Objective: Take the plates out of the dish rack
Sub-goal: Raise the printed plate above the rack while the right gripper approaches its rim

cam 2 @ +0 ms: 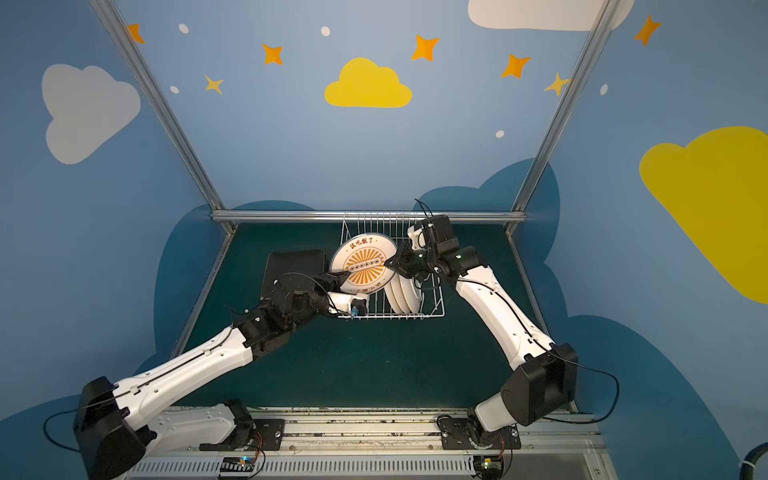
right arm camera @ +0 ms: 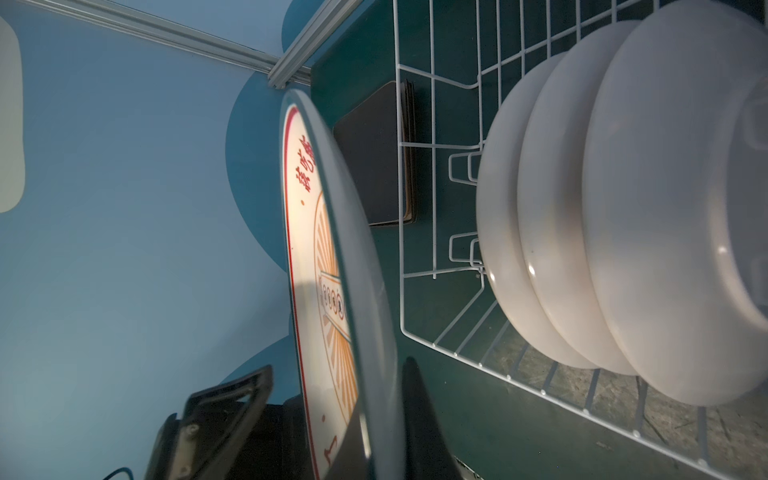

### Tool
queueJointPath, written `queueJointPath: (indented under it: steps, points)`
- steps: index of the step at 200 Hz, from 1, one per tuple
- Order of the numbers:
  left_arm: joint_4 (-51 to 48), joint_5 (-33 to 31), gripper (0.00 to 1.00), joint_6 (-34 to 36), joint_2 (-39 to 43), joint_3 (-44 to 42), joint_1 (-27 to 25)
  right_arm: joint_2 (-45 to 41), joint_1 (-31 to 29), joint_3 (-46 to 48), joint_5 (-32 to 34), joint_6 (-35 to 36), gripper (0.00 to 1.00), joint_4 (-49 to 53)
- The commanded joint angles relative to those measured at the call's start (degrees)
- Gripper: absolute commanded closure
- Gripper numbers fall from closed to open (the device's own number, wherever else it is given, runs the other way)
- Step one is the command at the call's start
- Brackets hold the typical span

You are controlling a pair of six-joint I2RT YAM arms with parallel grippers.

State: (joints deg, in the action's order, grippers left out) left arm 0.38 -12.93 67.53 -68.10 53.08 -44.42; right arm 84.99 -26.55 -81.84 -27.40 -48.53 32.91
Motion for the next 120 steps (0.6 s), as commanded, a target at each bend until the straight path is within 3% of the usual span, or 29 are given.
queueJointPath:
  steps: [1,32,83,120]
  points:
    - [4.61,-1.33,0.28,-2.7,0.21,0.01,0.13,-3.89,0.9,2.56,-1.66,-1.74,1.0,-6.54]
    - [4.77,-0.39,0.01,-6.02,0.45,0.17,0.13,-7.39,2.67,6.81,-1.48,-4.76,1.0,-12.82]
    - [2.21,5.68,0.01,-19.82,4.66,0.09,1.76,-13.71,5.96,12.92,2.51,-6.27,1.0,-18.8]
    - [3.04,13.04,0.01,-37.87,8.95,-0.15,7.41,-17.23,9.37,14.69,2.11,-1.86,1.0,-19.1]
